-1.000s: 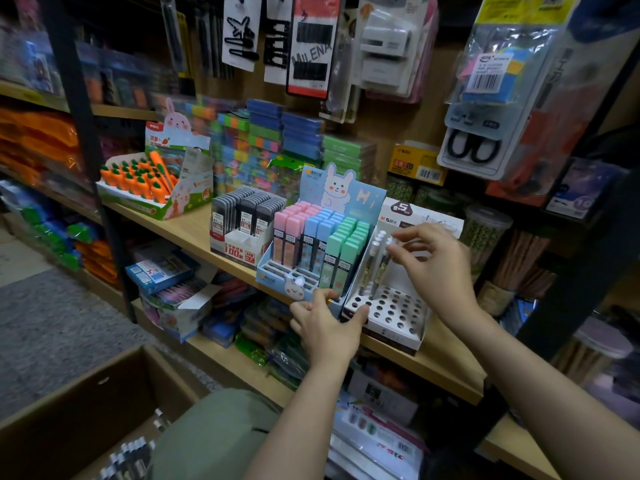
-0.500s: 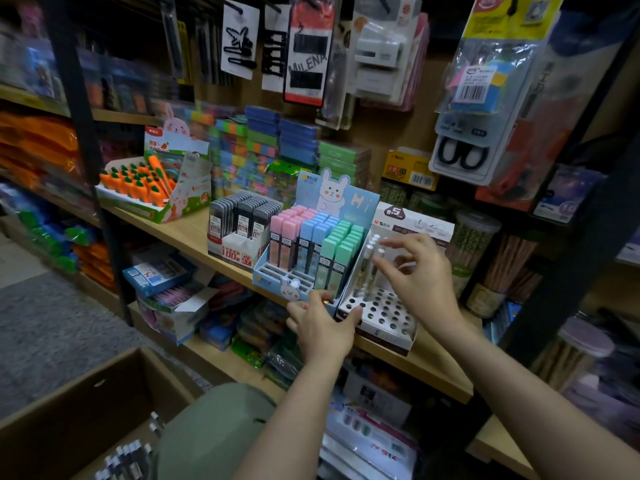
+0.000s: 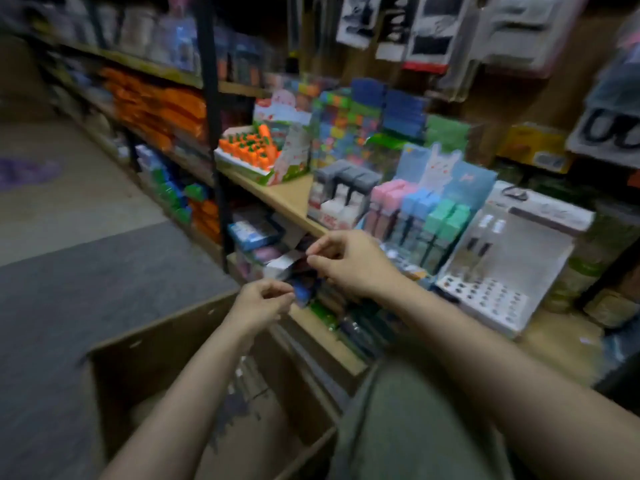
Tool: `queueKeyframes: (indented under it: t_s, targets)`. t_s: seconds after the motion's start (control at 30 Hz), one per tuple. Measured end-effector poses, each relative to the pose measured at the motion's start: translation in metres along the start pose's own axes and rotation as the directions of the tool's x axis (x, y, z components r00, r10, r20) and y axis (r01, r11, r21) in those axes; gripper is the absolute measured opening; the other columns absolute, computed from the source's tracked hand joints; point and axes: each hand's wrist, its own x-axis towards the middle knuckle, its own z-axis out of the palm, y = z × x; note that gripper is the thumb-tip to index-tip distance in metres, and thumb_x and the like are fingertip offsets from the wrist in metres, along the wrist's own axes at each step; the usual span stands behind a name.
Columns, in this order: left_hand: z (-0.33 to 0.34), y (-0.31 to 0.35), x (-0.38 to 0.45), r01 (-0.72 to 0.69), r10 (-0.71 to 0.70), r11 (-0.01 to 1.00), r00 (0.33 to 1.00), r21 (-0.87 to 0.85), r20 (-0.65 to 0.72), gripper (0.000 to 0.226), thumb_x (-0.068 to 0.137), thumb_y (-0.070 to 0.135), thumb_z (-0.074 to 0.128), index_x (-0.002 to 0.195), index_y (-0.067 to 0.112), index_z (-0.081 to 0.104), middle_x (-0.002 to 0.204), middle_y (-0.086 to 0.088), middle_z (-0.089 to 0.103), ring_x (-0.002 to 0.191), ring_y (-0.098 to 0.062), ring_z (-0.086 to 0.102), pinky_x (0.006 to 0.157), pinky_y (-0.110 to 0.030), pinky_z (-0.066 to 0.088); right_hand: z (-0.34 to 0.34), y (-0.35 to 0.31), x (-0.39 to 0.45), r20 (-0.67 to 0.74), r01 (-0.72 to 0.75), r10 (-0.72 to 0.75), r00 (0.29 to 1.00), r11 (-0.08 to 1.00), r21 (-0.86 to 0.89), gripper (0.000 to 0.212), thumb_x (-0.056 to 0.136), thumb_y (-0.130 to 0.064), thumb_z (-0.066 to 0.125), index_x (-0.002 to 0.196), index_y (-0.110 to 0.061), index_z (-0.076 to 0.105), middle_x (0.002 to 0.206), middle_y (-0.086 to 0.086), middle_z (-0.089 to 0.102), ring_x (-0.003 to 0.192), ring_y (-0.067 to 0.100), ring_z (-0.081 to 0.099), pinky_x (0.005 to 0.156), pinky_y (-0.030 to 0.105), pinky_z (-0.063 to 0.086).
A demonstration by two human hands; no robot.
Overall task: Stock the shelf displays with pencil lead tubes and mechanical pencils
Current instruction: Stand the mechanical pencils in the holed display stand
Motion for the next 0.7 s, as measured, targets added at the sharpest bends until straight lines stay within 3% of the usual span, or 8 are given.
queueKeyframes:
  t_s: [0.03,0.1,0.2,0.33,0.4,0.47,0.53,0.7]
  targets:
    - [-0.016,-0.024,-0.001,0.05,-0.052,0.999,0.996,-0.021,-0.076,0.013,0.091,0.007,0.063,0.081,0.015,0.065,0.076,-0.006,0.065,0.069,-0.014,0.058,0.056,-0.017,0.048,0.025,0.002,0.005,0.092,-0.035,0.038,0.995,0.999,-0.028,0.012,0.086,-0.023,0.07,0.076,-0.027,0.067,0.073,-0.01,0.068,0.066,0.005,0.061,0.075,0.031,0.056]
    - [-0.042,-0.076,-0.001,0.148,-0.156,0.988,0.957,-0.053,-0.246,0.01,0.091,0.007,0.064,0.081,0.009,0.068,0.081,-0.014,0.067,0.074,-0.022,0.06,0.071,-0.028,0.054,0.077,0.012,0.014,0.222,-0.106,0.122,0.967,0.991,-0.084,0.012,0.085,-0.024,0.07,0.073,-0.026,0.066,0.077,-0.007,0.071,0.074,0.012,0.066,0.081,0.031,0.055]
    - [-0.064,-0.153,-0.002,0.317,-0.374,0.927,0.818,-0.199,-0.437,0.01,0.09,0.009,0.063,0.083,0.004,0.069,0.096,-0.022,0.07,0.094,-0.035,0.064,0.089,-0.042,0.051,0.154,0.041,0.013,0.332,-0.184,0.22,0.917,0.973,-0.138,0.005,0.085,-0.02,0.069,0.087,-0.025,0.068,0.099,0.002,0.073,0.093,0.015,0.066,0.081,0.024,0.048]
    - [-0.064,-0.244,-0.004,0.554,-0.635,0.772,0.661,-0.312,-0.399,0.027,0.095,0.016,0.054,0.101,-0.009,0.064,0.11,-0.029,0.065,0.108,-0.042,0.061,0.096,-0.047,0.049,0.239,0.089,0.002,0.39,-0.318,0.352,0.851,0.936,-0.152,0.027,0.091,-0.024,0.062,0.116,-0.013,0.064,0.112,0.009,0.069,0.107,0.024,0.063,0.081,0.021,0.041]
    - [-0.06,-0.278,-0.006,0.609,-0.679,0.732,0.614,-0.305,-0.403,0.024,0.094,0.014,0.056,0.097,-0.007,0.065,0.107,-0.03,0.066,0.105,-0.043,0.061,0.093,-0.046,0.05,0.27,0.115,-0.002,0.423,-0.34,0.403,0.812,0.915,-0.219,0.039,0.096,-0.024,0.056,0.132,-0.008,0.054,0.124,0.014,0.063,0.117,0.028,0.056,0.091,0.025,0.041]
    - [-0.056,-0.3,-0.004,0.632,-0.69,0.718,0.592,-0.292,-0.416,0.011,0.091,0.011,0.06,0.09,0.001,0.065,0.103,-0.026,0.068,0.102,-0.042,0.062,0.093,-0.045,0.05,0.295,0.138,-0.005,0.463,-0.315,0.421,0.78,0.903,-0.291,0.059,0.096,-0.019,0.055,0.15,-0.011,0.032,0.139,0.014,0.047,0.131,0.029,0.044,0.104,0.025,0.034]
    - [-0.055,-0.317,0.004,0.649,-0.688,0.717,0.6,-0.253,-0.409,0.003,0.09,0.01,0.063,0.092,0.01,0.061,0.105,-0.02,0.068,0.102,-0.036,0.061,0.095,-0.042,0.049,0.316,0.158,-0.006,0.465,-0.309,0.433,0.772,0.895,-0.321,0.077,0.092,-0.016,0.059,0.155,-0.016,0.015,0.149,0.011,0.033,0.138,0.027,0.036,0.115,0.029,0.029]
    - [-0.058,-0.335,0.034,0.642,-0.585,0.767,0.681,-0.026,-0.44,0.043,0.085,0.013,0.07,0.125,0.007,0.056,0.123,-0.011,0.063,0.113,-0.027,0.059,0.101,-0.035,0.047,0.358,0.194,0.007,0.43,-0.2,0.411,0.803,0.867,-0.457,0.088,0.089,-0.027,0.065,0.154,-0.009,0.008,0.16,0.013,0.012,0.149,0.027,0.013,0.122,0.037,0.017]
